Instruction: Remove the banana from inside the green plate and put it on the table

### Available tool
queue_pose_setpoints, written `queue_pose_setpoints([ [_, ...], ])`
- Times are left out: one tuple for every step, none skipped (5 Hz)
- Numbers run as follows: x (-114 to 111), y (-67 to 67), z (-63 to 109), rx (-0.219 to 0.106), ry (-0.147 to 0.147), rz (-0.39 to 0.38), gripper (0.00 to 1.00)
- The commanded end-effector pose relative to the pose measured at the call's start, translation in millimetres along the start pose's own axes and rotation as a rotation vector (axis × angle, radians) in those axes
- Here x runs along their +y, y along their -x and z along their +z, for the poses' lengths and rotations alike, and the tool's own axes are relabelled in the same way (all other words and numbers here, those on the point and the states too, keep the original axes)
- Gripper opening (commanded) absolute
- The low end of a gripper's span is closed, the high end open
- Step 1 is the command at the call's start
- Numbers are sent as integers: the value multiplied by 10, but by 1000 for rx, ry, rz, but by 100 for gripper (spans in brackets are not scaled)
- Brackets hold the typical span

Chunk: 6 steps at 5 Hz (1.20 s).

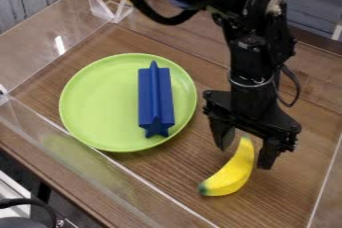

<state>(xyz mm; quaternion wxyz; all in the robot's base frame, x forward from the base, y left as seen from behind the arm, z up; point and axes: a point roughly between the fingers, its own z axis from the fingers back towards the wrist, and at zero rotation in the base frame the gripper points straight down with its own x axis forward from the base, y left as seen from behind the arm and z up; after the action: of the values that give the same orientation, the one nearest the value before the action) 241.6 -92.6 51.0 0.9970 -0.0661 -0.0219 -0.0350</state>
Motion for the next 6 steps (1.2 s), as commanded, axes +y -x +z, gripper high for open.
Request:
queue_pose_setpoints([
  [19,-110,41,-39,2,16,100],
  [94,-82,66,-43,-4,72,100],
  [160,-53,82,-47,-9,128,100],
  [227,-17,185,-44,-5,98,0],
  [277,15,327,-44,3,62,100],
  [322,34,434,-43,9,32,100],
])
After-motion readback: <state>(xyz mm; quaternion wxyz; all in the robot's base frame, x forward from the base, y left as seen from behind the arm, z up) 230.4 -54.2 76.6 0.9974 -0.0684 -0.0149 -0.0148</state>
